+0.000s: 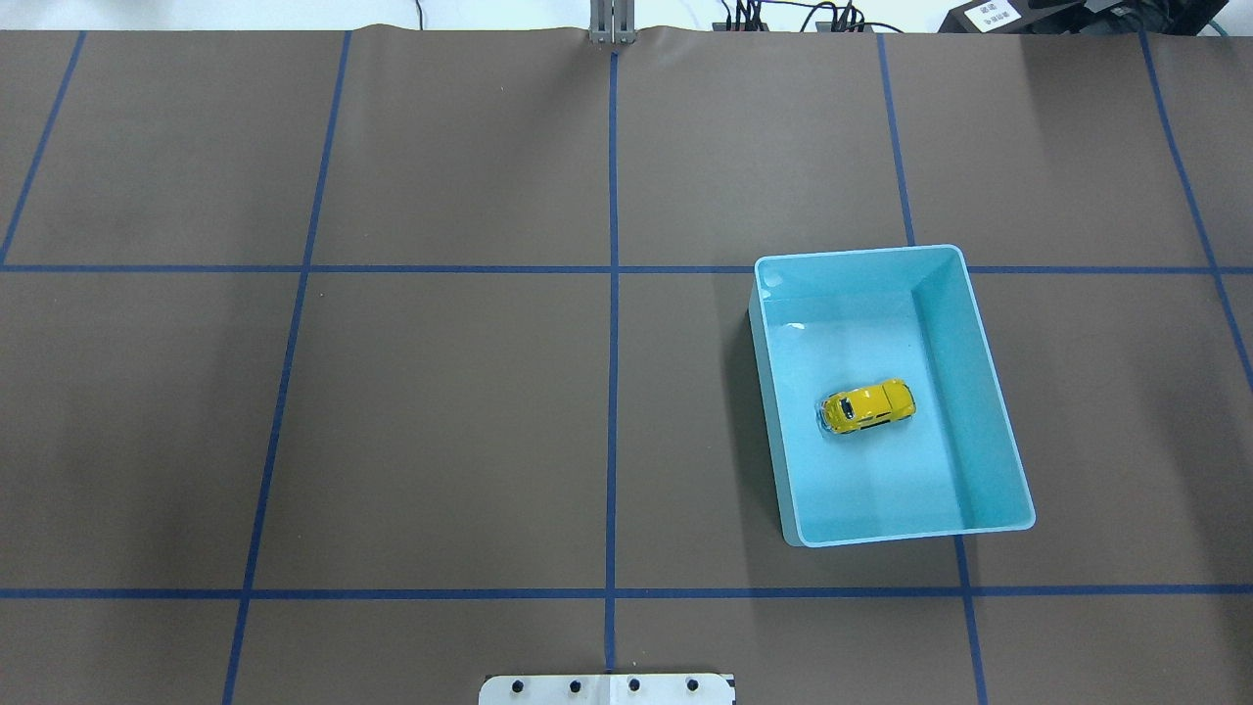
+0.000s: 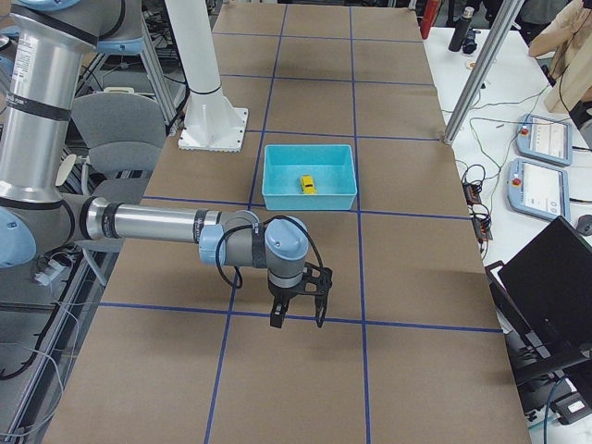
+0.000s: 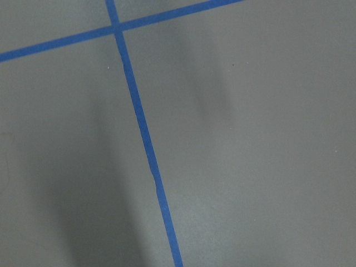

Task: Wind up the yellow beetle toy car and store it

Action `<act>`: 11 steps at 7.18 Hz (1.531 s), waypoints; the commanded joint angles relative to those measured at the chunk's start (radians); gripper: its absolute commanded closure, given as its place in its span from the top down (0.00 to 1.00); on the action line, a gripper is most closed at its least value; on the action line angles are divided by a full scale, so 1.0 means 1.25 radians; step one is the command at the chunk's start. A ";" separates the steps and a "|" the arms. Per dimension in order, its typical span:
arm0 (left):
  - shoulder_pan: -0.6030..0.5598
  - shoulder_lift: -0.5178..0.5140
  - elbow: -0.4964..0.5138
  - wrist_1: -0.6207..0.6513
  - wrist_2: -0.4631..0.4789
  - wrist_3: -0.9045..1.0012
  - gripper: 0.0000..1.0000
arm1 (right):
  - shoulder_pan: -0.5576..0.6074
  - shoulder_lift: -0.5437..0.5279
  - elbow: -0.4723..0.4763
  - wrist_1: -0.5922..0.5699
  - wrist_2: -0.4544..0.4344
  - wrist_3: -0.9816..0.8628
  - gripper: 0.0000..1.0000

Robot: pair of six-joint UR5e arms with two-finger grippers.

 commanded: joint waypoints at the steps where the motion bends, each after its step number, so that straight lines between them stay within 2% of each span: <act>1: 0.002 0.000 -0.001 -0.002 0.000 -0.001 1.00 | 0.002 -0.004 -0.023 0.011 -0.010 -0.065 1.00; 3: 0.002 0.000 0.000 -0.003 0.000 0.000 1.00 | 0.011 0.010 -0.019 0.016 -0.009 -0.065 1.00; 5: 0.002 0.000 0.000 -0.003 0.000 0.001 1.00 | 0.012 0.016 -0.016 0.071 -0.009 -0.066 1.00; 11: 0.002 0.001 0.006 -0.003 -0.001 0.001 1.00 | 0.014 0.012 -0.020 0.071 -0.009 -0.065 1.00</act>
